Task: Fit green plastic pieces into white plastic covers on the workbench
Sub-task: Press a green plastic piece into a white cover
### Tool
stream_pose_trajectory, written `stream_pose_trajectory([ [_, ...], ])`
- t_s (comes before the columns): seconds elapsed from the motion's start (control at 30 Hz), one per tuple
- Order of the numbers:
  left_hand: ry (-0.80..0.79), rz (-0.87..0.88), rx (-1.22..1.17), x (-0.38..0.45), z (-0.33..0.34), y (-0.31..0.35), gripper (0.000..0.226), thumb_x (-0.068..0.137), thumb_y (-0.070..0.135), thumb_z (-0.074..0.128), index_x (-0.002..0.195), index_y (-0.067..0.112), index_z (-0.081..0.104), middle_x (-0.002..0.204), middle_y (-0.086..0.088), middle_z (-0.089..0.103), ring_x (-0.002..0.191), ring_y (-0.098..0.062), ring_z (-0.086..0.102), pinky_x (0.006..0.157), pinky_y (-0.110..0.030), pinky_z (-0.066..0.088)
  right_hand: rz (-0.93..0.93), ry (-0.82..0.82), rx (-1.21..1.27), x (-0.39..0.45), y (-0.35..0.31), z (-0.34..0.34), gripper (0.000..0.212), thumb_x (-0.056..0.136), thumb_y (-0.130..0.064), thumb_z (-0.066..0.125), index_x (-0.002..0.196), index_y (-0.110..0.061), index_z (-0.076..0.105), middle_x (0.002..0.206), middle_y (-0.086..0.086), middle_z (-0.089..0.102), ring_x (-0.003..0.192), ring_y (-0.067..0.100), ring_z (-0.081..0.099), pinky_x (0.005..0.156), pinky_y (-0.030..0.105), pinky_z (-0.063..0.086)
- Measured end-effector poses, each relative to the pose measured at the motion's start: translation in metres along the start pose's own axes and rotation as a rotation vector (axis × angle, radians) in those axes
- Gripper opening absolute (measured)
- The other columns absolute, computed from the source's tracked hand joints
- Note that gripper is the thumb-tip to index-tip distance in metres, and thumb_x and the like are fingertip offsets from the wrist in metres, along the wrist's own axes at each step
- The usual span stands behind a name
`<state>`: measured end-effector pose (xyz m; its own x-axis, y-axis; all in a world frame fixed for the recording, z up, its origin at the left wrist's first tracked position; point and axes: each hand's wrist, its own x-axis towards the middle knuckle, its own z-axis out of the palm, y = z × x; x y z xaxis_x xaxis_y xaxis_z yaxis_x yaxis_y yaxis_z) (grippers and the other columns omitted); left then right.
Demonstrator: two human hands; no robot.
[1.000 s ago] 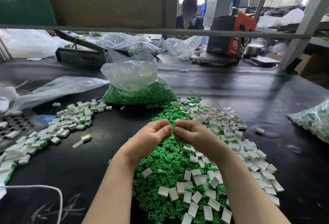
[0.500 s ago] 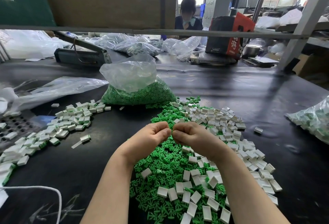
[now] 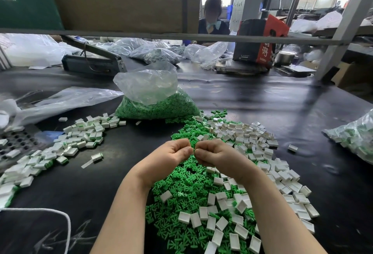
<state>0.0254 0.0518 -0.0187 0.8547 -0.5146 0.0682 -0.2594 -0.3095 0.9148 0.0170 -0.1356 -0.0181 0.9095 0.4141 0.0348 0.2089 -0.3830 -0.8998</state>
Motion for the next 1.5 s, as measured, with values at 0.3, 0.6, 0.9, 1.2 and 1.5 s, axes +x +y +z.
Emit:
stream_pose_trajectory([
  [0.3, -0.008, -0.026, 0.028, 0.000, 0.001, 0.000, 0.023, 0.101, 0.021, 0.049, 0.086, 0.003, 0.048, 0.076, 0.000, 0.036, 0.073, -0.015, 0.033, 0.070, -0.034, 0.030, 0.006, 0.007, -0.078, 0.000, -0.001, 0.001, 0.030, 0.098, -0.012, 0.053, 0.069, -0.018, 0.054, 0.065, -0.001, 0.047, 0.061, 0.013, 0.041, 0.061, 0.033, 0.035],
  [0.6, 0.011, -0.007, -0.007, 0.000, 0.001, 0.002, 0.024, 0.101, 0.020, 0.049, 0.077, 0.021, 0.051, 0.072, 0.003, 0.038, 0.072, -0.015, 0.034, 0.070, -0.035, 0.032, -0.003, 0.023, -0.062, -0.001, -0.003, 0.001, 0.029, 0.099, -0.015, 0.052, 0.069, -0.017, 0.055, 0.068, 0.006, 0.046, 0.064, 0.017, 0.040, 0.063, 0.034, 0.034],
  [0.9, 0.060, -0.023, -0.123, 0.001, 0.002, 0.002, 0.019, 0.102, 0.014, 0.046, 0.084, 0.011, 0.051, 0.065, 0.012, 0.040, 0.061, 0.000, 0.039, 0.062, -0.013, 0.036, 0.021, 0.021, 0.113, -0.001, -0.011, 0.008, 0.028, 0.103, -0.012, 0.043, 0.078, -0.009, 0.055, 0.076, 0.011, 0.044, 0.073, 0.024, 0.037, 0.067, 0.038, 0.032],
  [1.2, 0.020, -0.040, -0.090, -0.001, 0.000, 0.001, 0.021, 0.102, 0.019, 0.048, 0.085, 0.008, 0.052, 0.077, -0.004, 0.039, 0.076, -0.016, 0.036, 0.077, -0.034, 0.033, 0.016, 0.019, -0.062, -0.001, -0.009, 0.004, 0.036, 0.102, -0.015, 0.046, 0.066, -0.018, 0.048, 0.063, -0.001, 0.042, 0.062, 0.018, 0.036, 0.062, 0.036, 0.032],
  [1.5, 0.033, -0.073, -0.045, 0.002, 0.002, 0.002, 0.023, 0.100, 0.018, 0.051, 0.078, 0.015, 0.055, 0.072, -0.001, 0.050, 0.075, -0.017, 0.044, 0.074, -0.037, 0.040, 0.083, 0.026, -0.129, 0.001, -0.007, 0.003, 0.033, 0.102, -0.021, 0.046, 0.072, -0.018, 0.059, 0.058, -0.005, 0.050, 0.057, 0.014, 0.043, 0.061, 0.036, 0.036],
])
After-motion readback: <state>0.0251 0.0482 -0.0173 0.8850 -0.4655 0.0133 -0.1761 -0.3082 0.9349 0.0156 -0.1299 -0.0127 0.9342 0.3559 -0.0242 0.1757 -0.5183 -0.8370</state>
